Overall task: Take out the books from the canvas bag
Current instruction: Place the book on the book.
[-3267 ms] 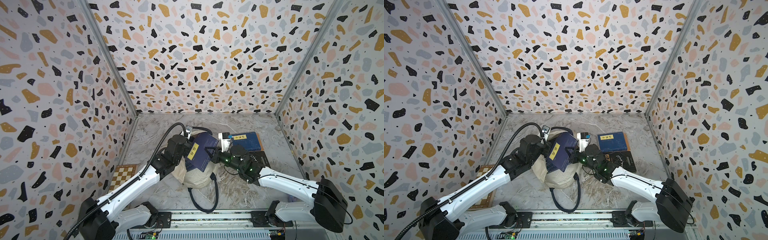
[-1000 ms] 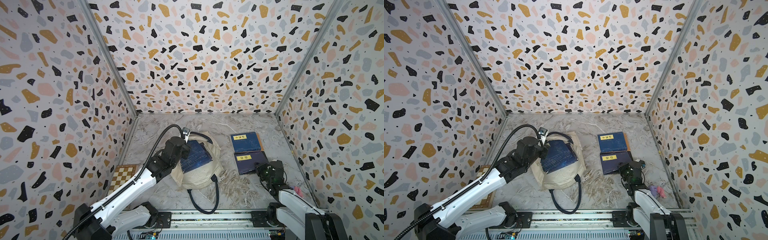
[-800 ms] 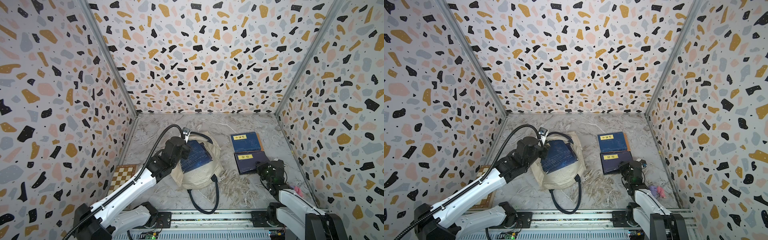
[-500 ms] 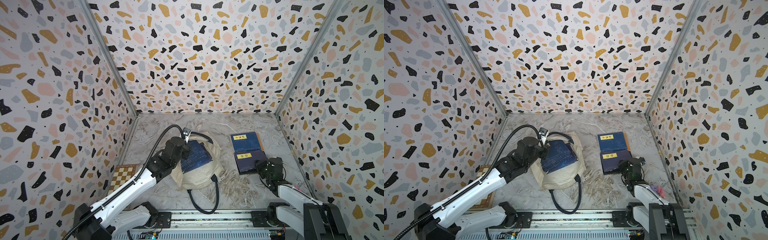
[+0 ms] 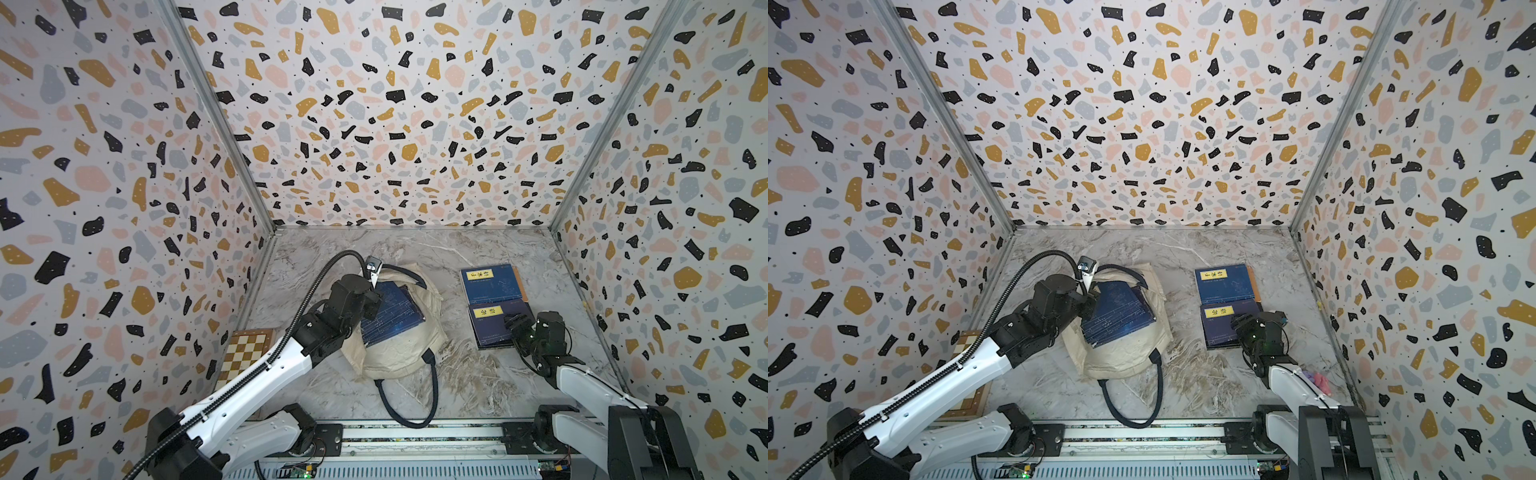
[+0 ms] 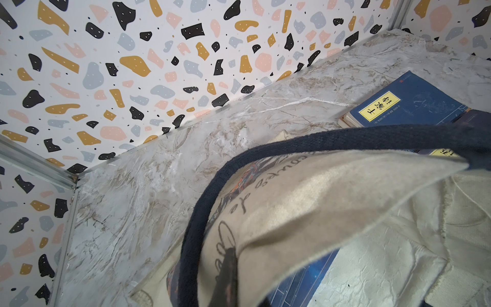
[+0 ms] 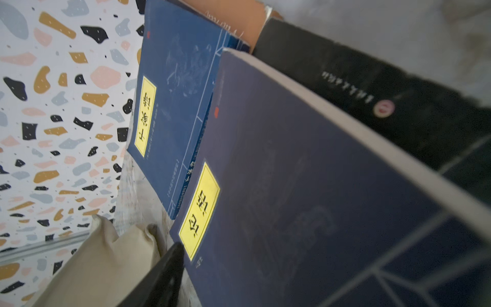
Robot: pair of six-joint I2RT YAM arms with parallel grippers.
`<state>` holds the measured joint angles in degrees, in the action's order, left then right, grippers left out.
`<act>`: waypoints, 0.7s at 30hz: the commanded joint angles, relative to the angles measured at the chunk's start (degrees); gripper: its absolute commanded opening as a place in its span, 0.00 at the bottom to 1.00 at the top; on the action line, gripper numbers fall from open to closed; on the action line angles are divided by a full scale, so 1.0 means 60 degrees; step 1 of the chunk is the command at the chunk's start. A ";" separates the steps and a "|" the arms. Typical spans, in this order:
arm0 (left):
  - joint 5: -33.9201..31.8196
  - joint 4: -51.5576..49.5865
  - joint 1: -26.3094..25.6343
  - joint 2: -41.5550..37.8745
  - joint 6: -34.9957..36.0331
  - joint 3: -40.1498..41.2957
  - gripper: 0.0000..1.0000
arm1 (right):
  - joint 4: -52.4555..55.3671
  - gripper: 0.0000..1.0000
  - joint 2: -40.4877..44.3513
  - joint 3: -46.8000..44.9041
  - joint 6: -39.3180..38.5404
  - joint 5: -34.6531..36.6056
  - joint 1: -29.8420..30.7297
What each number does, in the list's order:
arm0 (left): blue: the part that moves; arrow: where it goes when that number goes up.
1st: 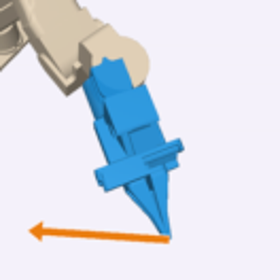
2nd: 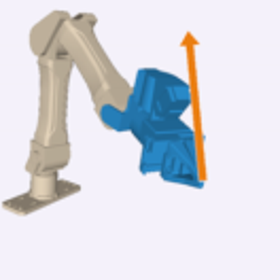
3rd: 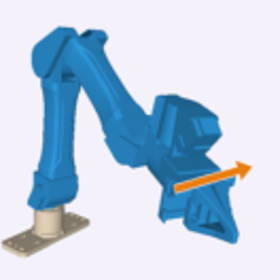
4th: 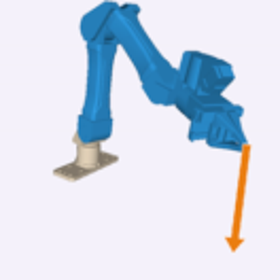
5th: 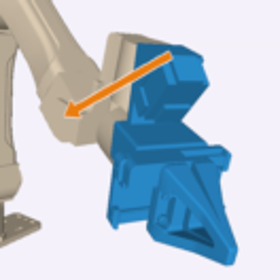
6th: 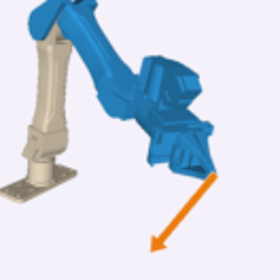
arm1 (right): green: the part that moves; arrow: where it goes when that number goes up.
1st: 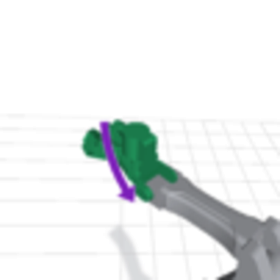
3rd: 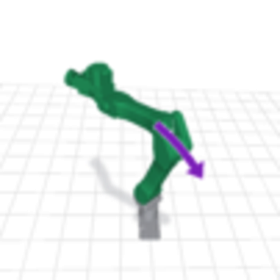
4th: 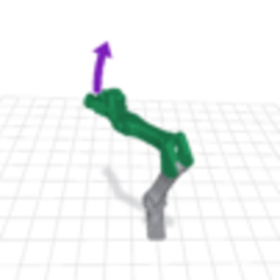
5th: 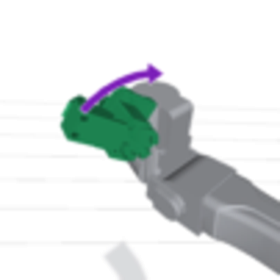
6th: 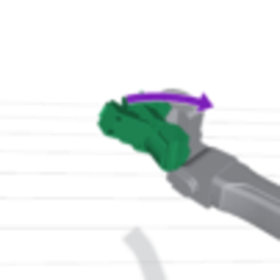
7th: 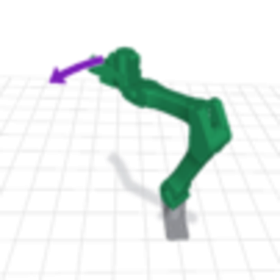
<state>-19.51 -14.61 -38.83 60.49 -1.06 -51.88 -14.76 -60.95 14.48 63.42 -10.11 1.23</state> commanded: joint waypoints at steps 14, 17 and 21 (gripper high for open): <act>-0.0048 0.0095 -0.0076 -0.0190 0.0035 0.0018 0.00 | 0.3729 0.94 0.1251 0.1034 -0.0904 -0.0485 -0.0043; -0.0074 0.0113 -0.0076 -0.0233 0.0045 0.0017 0.00 | 0.4453 0.94 0.1664 0.1309 -0.1189 -0.0465 -0.0030; -0.0072 0.0121 -0.0076 -0.0209 0.0026 0.0018 0.00 | 0.5055 0.94 0.2463 0.1479 -0.1379 -0.0449 -0.0009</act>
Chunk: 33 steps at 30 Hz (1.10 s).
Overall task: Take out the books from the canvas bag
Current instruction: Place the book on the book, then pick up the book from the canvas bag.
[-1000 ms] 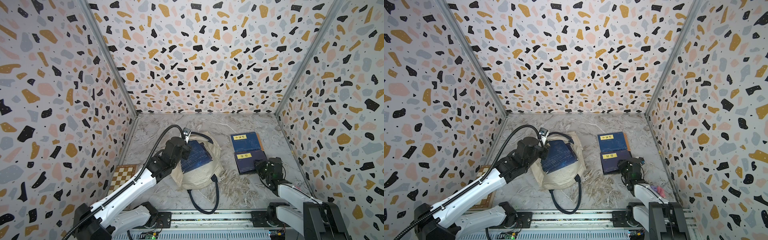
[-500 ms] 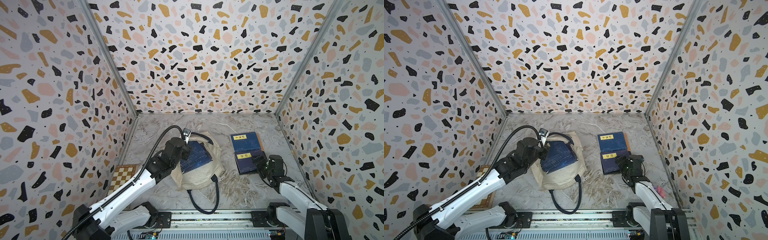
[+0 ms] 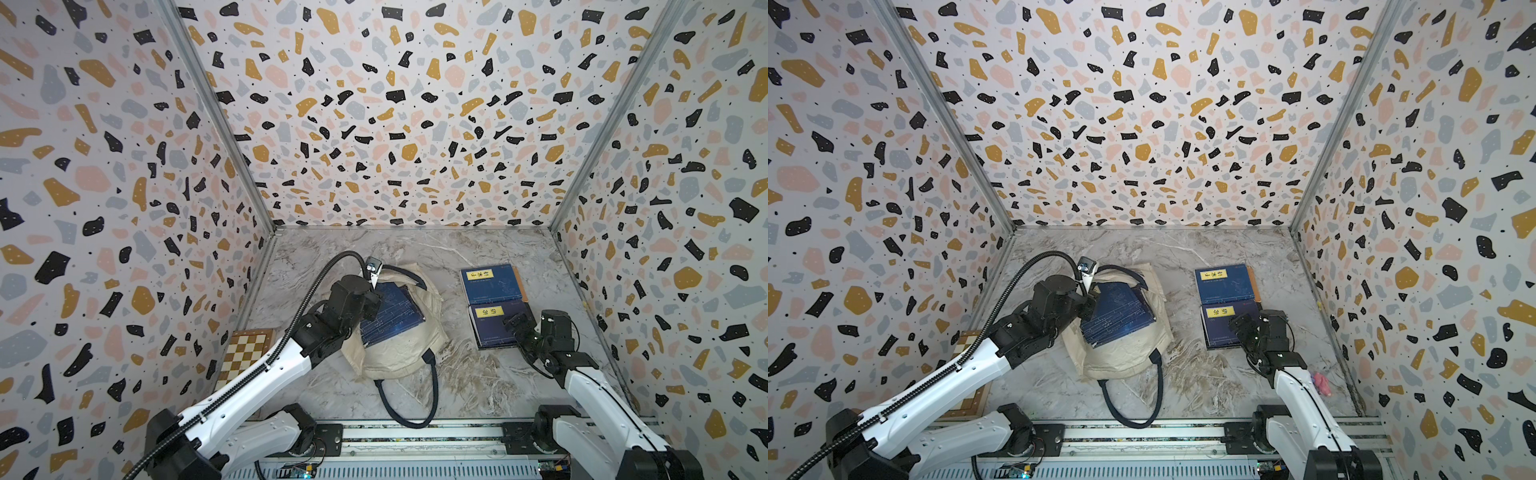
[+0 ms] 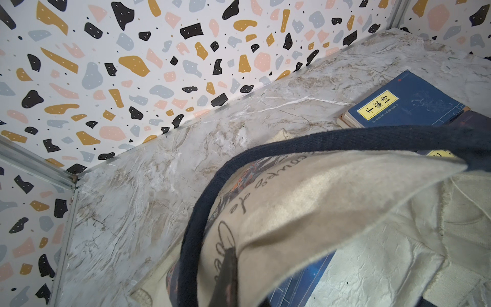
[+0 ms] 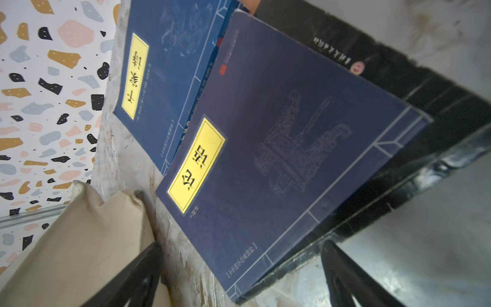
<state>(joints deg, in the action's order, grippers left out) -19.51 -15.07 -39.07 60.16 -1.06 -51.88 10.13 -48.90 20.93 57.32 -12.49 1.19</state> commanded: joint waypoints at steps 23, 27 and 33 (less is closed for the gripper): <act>0.0010 0.0263 -0.0034 -0.0242 0.0013 0.0047 0.00 | -0.1456 1.00 -0.1064 0.2822 -0.0155 0.4014 0.8994; 0.0042 0.0286 -0.0032 -0.0276 0.0001 0.0047 0.00 | -0.2133 0.98 -0.1918 0.3032 -0.0040 0.3756 0.9485; 0.0071 0.0358 -0.0036 -0.0387 0.0030 0.0089 0.00 | -0.2585 0.94 -0.3281 0.3632 0.0182 0.3565 0.9893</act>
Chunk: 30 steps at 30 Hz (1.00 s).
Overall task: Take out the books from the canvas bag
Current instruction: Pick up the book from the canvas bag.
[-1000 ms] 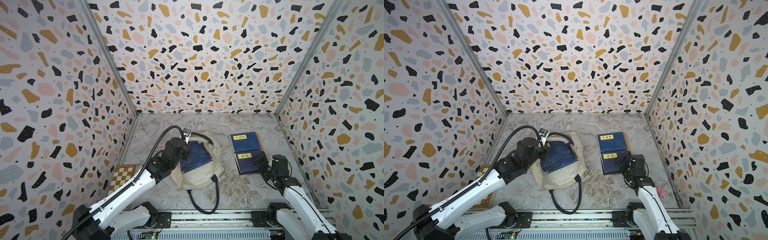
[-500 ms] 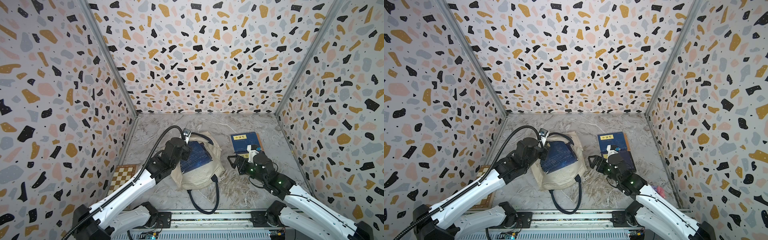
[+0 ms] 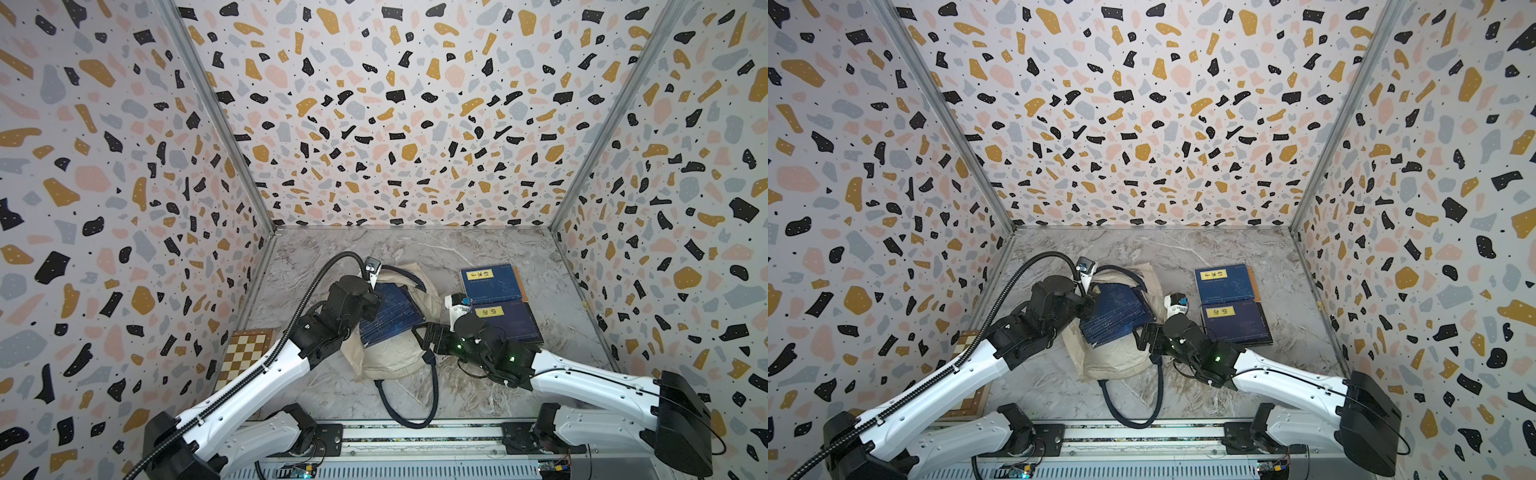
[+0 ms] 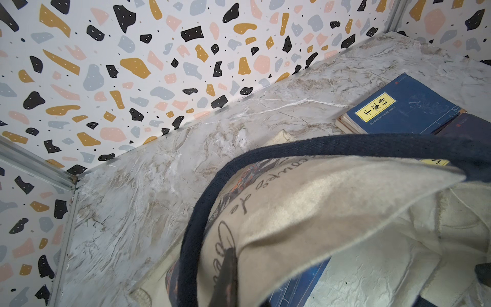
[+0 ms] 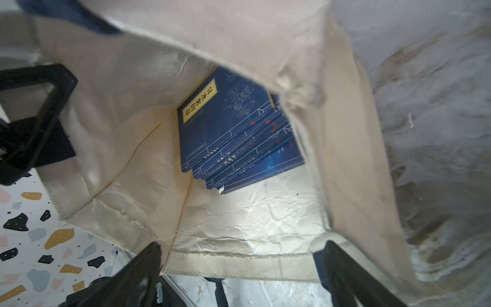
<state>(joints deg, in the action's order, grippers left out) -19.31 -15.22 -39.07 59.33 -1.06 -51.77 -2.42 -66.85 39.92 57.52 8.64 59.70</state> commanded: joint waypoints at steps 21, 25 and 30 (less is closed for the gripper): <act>0.0085 0.0602 -0.0036 -0.0446 0.0162 0.0198 0.00 | -0.1787 0.85 -0.3315 0.1494 0.1072 -0.0018 0.0386; 0.0091 0.0615 -0.0029 -0.0425 0.0166 0.0197 0.00 | -0.1975 0.85 -0.2834 0.0899 0.1260 0.1334 0.1029; 0.0062 0.0577 -0.0036 -0.0386 0.0166 0.0183 0.00 | -0.1661 0.85 -0.2330 0.0488 0.1190 0.3235 0.2216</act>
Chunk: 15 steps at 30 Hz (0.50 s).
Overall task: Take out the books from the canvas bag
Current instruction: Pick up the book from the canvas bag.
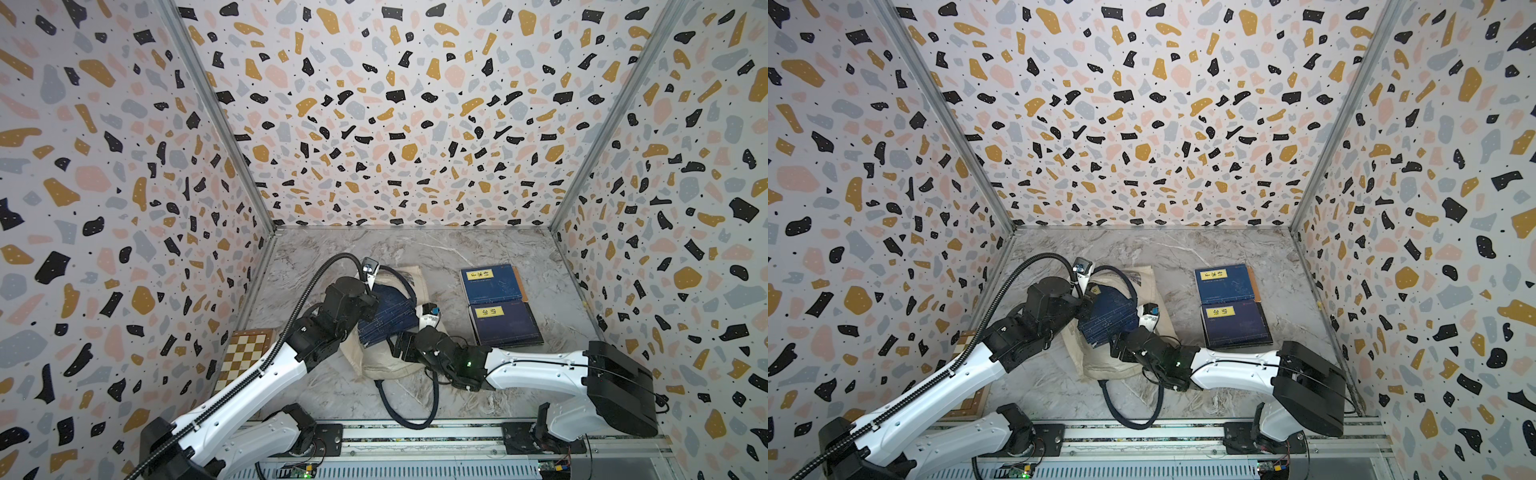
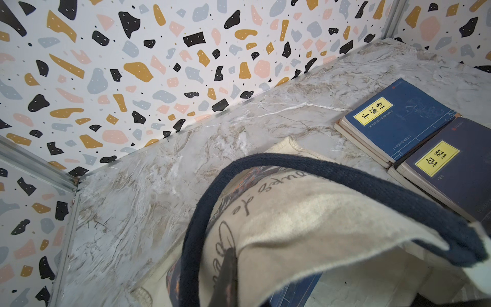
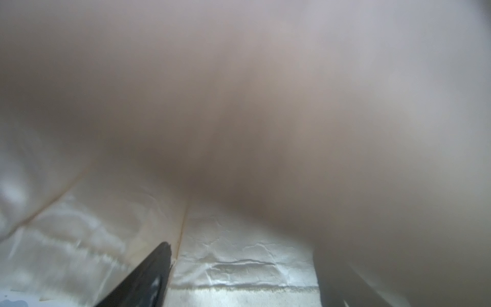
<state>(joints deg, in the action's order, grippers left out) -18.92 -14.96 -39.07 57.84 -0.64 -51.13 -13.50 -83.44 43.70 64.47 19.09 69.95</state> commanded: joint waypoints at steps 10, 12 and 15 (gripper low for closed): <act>0.0054 0.0483 -0.0034 -0.0151 0.0059 0.0068 0.00 | 0.0017 0.86 -0.0755 0.0610 -0.0479 0.0395 0.0751; 0.0068 0.0515 -0.0036 -0.0207 0.0063 0.0076 0.00 | -0.0182 0.86 -0.1085 0.0787 -0.0553 -0.0223 0.0437; 0.0187 0.0629 -0.0036 -0.0314 0.0050 0.0136 0.00 | -0.0303 0.86 -0.1488 0.1069 -0.0571 -0.0797 0.0030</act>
<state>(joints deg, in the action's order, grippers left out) -18.50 -14.94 -39.07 57.80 -0.67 -51.07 -14.41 -91.81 47.22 62.28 18.50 71.94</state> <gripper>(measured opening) 0.056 0.856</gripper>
